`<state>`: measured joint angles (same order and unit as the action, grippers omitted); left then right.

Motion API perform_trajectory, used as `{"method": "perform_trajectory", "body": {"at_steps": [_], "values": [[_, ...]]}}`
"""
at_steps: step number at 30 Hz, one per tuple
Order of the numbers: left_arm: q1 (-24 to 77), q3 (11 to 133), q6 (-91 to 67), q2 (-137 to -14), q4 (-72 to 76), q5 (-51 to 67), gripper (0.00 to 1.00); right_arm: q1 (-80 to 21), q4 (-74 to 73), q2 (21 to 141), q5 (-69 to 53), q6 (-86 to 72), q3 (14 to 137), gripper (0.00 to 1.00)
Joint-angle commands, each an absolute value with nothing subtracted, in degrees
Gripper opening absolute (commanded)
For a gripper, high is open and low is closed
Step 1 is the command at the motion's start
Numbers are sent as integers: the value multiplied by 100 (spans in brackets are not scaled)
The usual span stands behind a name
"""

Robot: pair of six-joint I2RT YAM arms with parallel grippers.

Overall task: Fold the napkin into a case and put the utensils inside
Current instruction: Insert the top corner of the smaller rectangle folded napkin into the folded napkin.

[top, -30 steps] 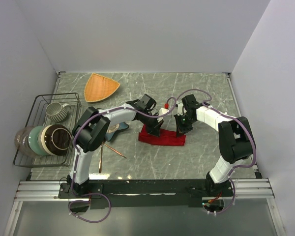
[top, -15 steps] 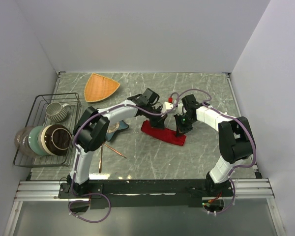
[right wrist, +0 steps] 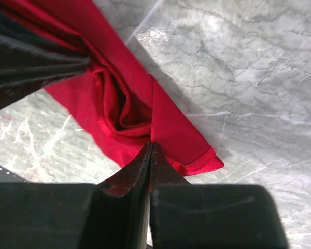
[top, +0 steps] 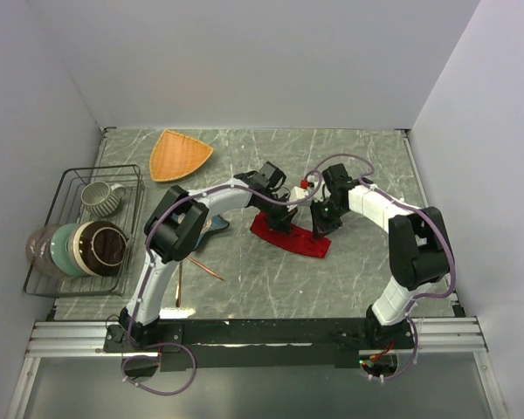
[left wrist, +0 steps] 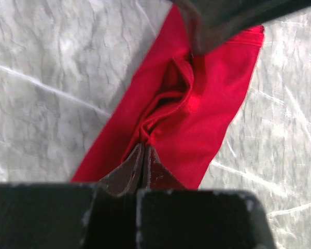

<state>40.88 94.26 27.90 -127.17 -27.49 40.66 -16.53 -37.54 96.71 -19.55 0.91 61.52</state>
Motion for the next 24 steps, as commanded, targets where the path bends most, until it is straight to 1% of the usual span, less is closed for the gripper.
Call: {"method": "perform_trajectory", "body": {"at_steps": [1,3,4,5,8,11,14,24], "values": [[4078,9677,3085,-12911,-2971,4113,1,-1609,-4112,9484,-2302,106,6574,20],[4078,9607,3129,-12902,-2962,4148,1,-1451,-4288,9475,-2697,53,6696,31],[4078,9580,3146,-12876,-2962,4148,1,-1233,-4315,9475,-2837,9,6758,39],[4078,9554,3155,-12867,-2953,4175,1,-1117,-4315,9509,-3048,9,6820,42],[4078,9484,3182,-12850,-2918,4175,1,-879,-4228,9711,-3164,9,7145,42],[4087,9483,3182,-12841,-2909,4210,1,-896,-4070,10018,-3243,-184,7409,40],[4078,9457,3173,-12815,-2892,4201,1,-931,-3850,10291,-3375,-351,7497,37],[4087,9202,3067,-12683,-2689,4210,1,-1178,-2980,10924,-3638,-545,7497,36]]}}
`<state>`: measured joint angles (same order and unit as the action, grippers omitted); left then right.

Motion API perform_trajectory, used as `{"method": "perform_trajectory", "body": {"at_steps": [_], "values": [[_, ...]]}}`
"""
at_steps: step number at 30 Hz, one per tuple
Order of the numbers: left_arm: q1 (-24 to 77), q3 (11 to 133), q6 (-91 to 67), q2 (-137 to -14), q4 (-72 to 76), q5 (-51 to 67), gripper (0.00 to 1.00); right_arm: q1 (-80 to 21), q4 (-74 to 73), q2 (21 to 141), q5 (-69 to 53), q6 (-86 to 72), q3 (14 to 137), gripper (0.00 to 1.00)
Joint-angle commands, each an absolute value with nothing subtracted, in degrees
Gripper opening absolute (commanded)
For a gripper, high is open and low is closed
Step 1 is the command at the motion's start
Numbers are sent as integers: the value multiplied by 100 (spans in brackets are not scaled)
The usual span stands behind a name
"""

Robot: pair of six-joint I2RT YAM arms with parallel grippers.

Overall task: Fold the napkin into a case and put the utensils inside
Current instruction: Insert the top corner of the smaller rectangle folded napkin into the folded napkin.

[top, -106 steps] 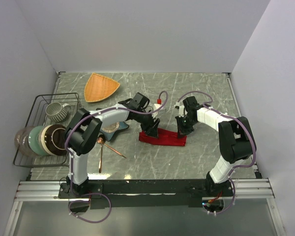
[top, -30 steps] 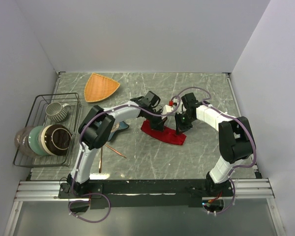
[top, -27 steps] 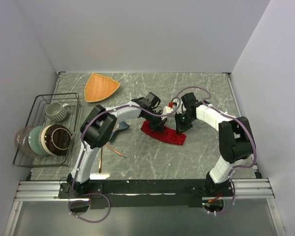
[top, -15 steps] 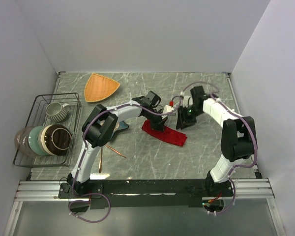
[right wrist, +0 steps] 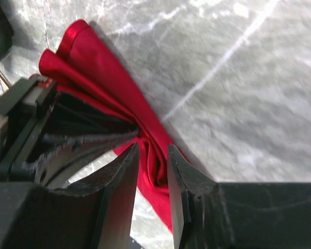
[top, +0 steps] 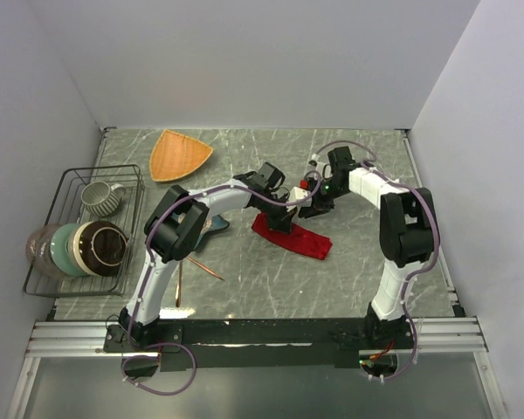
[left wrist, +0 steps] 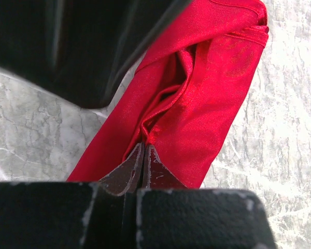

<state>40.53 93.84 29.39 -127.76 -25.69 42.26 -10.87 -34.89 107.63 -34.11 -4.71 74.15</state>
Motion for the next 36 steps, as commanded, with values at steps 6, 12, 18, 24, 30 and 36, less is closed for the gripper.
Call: {"method": "perform_trajectory", "body": {"at_steps": [6,12,18,24,30,36], "values": [[4096,9185,3067,-12656,-2672,4201,1,-1301,-2883,11346,-3648,-273,7795,36],[4104,9044,3024,-12569,-2593,4175,1,-1485,-3006,11672,-3805,-44,8033,34],[4104,8948,3006,-12472,-2575,4175,1,-1555,-3164,11795,-4175,-53,7946,30],[4096,8859,2962,-12358,-2531,4184,1,-1652,-3234,11804,-4342,158,7717,23],[4192,8482,3067,-11902,-2443,4201,1,-1846,-3103,11689,-4447,123,7436,0],[4315,8113,2910,-11567,-2206,4131,1,-1986,-3155,11637,-4640,202,7304,0]]}}
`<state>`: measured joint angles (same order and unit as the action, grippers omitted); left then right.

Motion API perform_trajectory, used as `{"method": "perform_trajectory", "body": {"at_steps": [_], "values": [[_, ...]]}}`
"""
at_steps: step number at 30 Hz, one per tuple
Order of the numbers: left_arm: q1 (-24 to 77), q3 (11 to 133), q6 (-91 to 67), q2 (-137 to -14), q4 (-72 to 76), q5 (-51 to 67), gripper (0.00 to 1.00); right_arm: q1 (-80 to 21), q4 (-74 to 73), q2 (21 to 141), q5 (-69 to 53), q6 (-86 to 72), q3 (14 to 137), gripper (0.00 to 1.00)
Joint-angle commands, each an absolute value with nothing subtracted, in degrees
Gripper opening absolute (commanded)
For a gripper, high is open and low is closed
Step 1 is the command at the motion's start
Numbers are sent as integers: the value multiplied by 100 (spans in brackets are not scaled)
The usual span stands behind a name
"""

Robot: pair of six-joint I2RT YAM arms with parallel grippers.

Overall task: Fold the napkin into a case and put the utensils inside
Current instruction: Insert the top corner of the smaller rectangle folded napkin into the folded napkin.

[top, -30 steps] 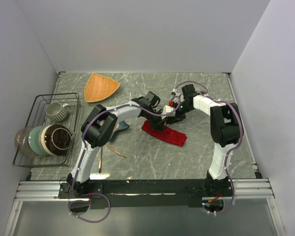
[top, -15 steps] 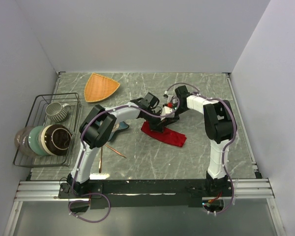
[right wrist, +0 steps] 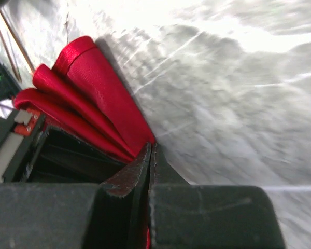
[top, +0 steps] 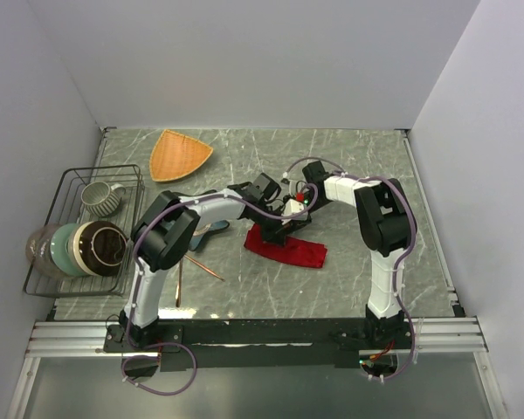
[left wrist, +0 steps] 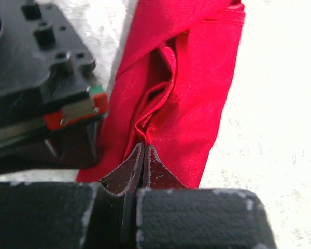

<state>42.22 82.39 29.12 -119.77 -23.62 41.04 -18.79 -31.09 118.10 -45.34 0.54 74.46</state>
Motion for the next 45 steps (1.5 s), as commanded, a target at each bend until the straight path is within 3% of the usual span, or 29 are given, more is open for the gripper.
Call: {"method": "perform_trajectory", "body": {"at_steps": [1,29,39,45], "values": [[4333,8051,2883,-11540,-2102,4131,1,-1995,-3155,11628,-4649,211,7295,0],[4430,7330,2443,-11365,-678,3489,1,-2250,-3349,11681,-4939,378,7190,0],[4447,7382,2592,-11610,-1062,3419,1,-2276,-3436,11523,-4905,422,7259,1],[4430,7427,2637,-11830,-1467,3594,1,-1847,-3647,10970,-4492,9,7646,36]]}}
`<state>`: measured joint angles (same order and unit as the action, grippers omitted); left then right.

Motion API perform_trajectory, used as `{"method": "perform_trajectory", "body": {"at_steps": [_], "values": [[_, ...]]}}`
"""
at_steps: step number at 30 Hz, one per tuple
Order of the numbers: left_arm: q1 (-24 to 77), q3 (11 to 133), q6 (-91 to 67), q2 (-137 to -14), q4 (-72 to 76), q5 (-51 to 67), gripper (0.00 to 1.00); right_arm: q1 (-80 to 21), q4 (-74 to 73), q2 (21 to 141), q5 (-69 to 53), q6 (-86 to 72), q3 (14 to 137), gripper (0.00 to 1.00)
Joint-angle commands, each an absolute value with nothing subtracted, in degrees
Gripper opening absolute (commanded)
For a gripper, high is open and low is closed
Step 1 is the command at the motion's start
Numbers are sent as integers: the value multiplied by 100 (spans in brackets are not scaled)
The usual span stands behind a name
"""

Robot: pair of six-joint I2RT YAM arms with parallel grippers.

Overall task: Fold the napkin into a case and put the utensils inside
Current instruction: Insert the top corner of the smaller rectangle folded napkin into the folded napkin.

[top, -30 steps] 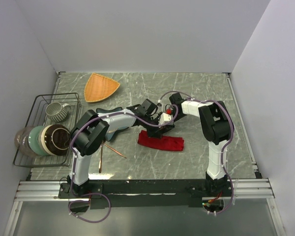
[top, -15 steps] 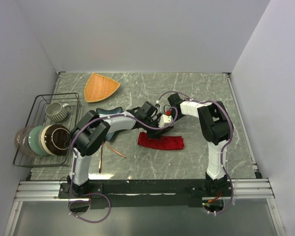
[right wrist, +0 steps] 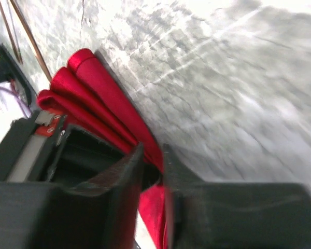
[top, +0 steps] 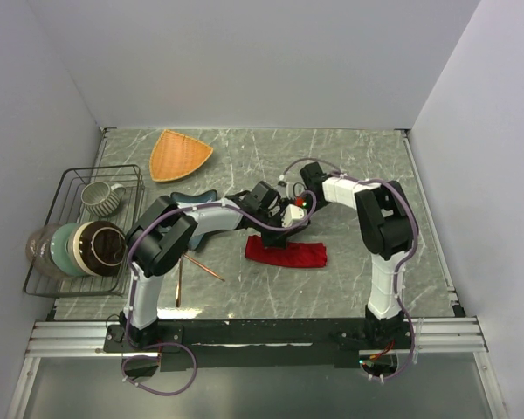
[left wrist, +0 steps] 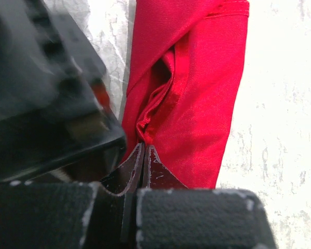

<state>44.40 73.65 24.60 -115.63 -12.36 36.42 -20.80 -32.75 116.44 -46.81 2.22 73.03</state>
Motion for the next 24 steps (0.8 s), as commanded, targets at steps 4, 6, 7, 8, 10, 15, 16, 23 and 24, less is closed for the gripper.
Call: {"method": "perform_trajectory", "body": {"at_steps": [4,6,7,8,10,15,16,23,24], "values": [[4421,7488,2575,-11944,-1590,3665,1,-1408,-3857,10521,-4105,26,7708,60],[4377,7549,2549,-11979,-1617,3726,1,-1196,-3990,10302,-3930,70,7699,61],[4360,7567,2497,-12006,-1635,3761,1,-1004,-4147,10222,-3816,183,7682,66],[4342,7585,2487,-12023,-1635,3797,1,-932,-4209,10004,-3710,254,7621,70],[4298,7637,2461,-12085,-1661,3841,1,-827,-4280,9722,-3306,413,7279,72],[4219,7796,2329,-12252,-1731,3990,1,-221,-3421,8080,-2681,9,5927,73],[4219,7813,2312,-12261,-1731,4008,1,-141,-3254,7694,-2585,9,5802,74],[4201,7883,2250,-12401,-1766,4034,1,-420,-3164,6627,-1900,1071,5090,74],[4201,7892,2233,-12427,-1775,4043,1,-770,-3103,6566,-1716,1151,5011,74]]}}
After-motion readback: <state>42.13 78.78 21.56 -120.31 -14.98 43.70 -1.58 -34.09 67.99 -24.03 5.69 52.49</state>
